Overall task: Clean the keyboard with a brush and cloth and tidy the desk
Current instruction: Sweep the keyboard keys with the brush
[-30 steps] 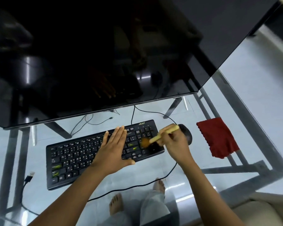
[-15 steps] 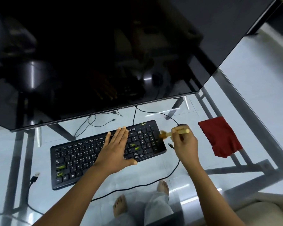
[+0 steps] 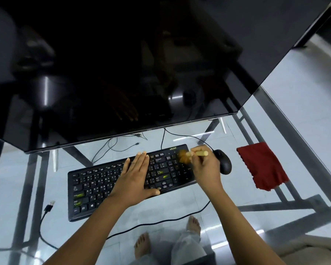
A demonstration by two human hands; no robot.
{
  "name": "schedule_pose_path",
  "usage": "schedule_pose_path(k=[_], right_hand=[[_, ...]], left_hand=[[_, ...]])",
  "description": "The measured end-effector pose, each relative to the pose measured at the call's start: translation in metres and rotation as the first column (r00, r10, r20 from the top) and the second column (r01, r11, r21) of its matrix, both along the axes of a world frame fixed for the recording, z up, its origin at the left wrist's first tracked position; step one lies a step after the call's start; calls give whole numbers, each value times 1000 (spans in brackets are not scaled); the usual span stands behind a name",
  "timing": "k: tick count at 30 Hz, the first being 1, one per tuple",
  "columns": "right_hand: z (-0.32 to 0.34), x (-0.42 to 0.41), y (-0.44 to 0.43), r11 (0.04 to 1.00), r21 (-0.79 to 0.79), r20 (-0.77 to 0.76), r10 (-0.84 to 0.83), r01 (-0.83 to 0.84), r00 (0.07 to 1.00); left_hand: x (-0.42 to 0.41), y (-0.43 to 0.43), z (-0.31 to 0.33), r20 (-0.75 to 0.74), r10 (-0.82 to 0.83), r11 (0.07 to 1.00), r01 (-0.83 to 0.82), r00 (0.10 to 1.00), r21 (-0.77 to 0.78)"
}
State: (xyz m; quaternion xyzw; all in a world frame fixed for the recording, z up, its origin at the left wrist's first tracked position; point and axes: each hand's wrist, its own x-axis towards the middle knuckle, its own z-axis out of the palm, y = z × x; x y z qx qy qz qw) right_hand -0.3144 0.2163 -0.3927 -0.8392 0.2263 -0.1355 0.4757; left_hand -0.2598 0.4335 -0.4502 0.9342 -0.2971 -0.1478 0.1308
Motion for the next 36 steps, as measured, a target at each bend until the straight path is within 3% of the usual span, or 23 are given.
schedule_pose_path(k=[2,4,6,9,11,14,16,18,20,22,23,26,30,33,34,36], right_hand=[[4,9,4,997,71,27,-18,16,999],[4,17,16,966,232,-53,131,-115,990],[-1,20,27,968,167,-103,207,-188,973],[-1,25,37,1000,7,-12,25,-25,1000],[-1,27,45,993,115,24,20,-23,1000],[-6,29,60,911,322,-60,290,-256,955],[-13,27,66,938,196,-78,304,-285,949],[-14,24,69,983,58,-14,178,-177,984],[-11,21,76,970,116,-6,214,-212,977],[-12,17,87,919,172,-85,372,-354,924],[-14,16,90,917,126,-116,392,-378,912],[-15,20,91,967,-25,20,255,-255,967],[-10,23,103,914,93,-92,402,-394,911],[-13,29,104,957,-33,-14,286,-287,958],[-9,31,105,967,19,3,255,-255,967],[-5,33,113,917,275,-53,313,-287,948]], left_hand=[[0,9,1,-9,32,999,-32,999,3],[1,18,3,-12,53,998,-52,999,27],[0,26,4,3,70,997,-70,998,43],[-5,39,4,24,95,995,-96,995,6],[-11,52,2,83,125,992,-122,989,-43],[-25,79,-4,146,203,977,-190,968,-100],[-34,96,-7,137,272,957,-253,952,-143],[-42,110,-9,134,347,927,-317,928,-203],[-48,123,-11,112,425,885,-387,898,-259],[-52,135,-15,84,483,849,-442,872,-290],[-54,140,-18,73,502,836,-462,862,-296],[-57,149,-25,19,537,804,-505,843,-313],[-60,152,-28,-66,548,761,-530,834,-374],[-62,151,-27,-103,566,738,-558,818,-378],[-62,151,-27,-116,572,732,-569,812,-374],[-62,153,-28,-136,579,727,-584,804,-361]])
